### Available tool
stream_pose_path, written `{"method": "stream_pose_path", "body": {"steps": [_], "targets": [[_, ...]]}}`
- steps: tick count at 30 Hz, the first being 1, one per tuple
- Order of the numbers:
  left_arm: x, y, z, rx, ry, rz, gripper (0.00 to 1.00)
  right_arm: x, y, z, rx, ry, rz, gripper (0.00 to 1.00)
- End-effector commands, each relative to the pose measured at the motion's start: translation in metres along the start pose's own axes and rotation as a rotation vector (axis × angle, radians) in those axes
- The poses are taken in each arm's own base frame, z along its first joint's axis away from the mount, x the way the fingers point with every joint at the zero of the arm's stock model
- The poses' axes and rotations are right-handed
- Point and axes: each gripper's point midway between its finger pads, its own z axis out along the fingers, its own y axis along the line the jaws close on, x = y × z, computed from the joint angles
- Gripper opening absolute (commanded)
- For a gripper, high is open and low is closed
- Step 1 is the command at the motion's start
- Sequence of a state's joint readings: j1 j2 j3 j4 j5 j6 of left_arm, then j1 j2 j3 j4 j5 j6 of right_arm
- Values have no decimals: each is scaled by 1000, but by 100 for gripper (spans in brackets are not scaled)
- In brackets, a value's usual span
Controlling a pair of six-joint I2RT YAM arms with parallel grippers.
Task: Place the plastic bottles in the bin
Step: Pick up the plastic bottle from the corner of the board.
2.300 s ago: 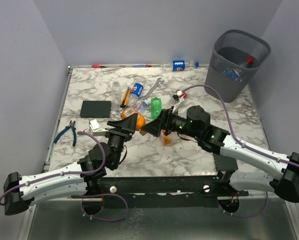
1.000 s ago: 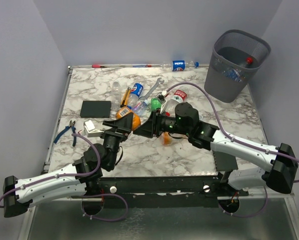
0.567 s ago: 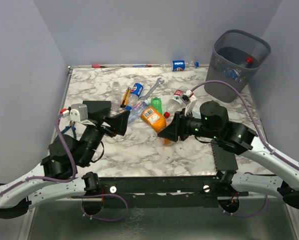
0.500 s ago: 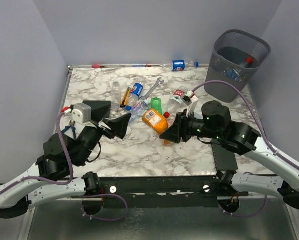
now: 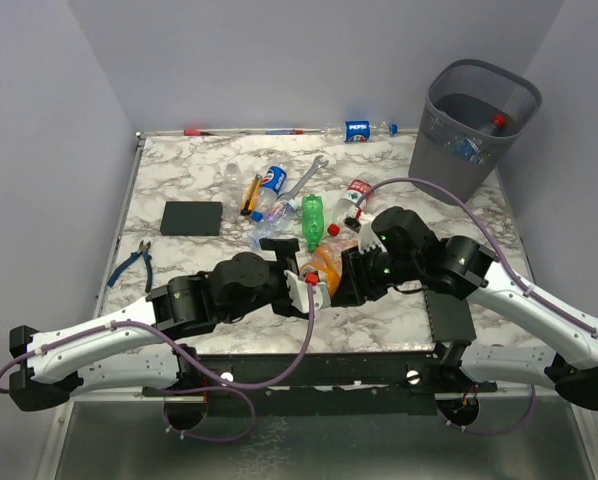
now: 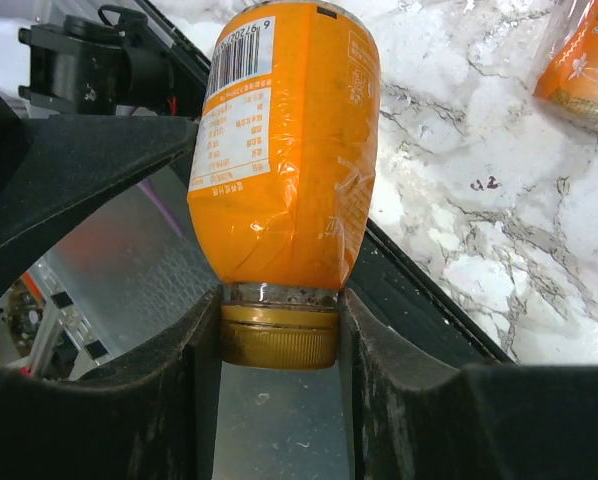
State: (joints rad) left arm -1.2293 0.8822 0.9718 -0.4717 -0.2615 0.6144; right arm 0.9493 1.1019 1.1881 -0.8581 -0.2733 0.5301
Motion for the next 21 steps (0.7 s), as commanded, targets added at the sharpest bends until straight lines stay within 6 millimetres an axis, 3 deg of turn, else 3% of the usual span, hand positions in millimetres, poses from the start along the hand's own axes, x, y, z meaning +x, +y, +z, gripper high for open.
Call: {"method": "stream_pose_path", "body": {"steps": [1, 8, 11, 21], "targets": [[-2, -11, 0, 88, 4, 166, 99, -4, 22, -9, -94, 0, -59, 0], [-9, -28, -6, 196, 1, 132, 99, -23, -1, -22, 95, -1, -137, 0], [-12, -30, -8, 206, -17, 110, 99, -30, 0, -25, 113, -11, -159, 0], [-5, -31, 10, 163, -1, 135, 96, -28, 33, -21, -76, 24, -195, 0]]}}
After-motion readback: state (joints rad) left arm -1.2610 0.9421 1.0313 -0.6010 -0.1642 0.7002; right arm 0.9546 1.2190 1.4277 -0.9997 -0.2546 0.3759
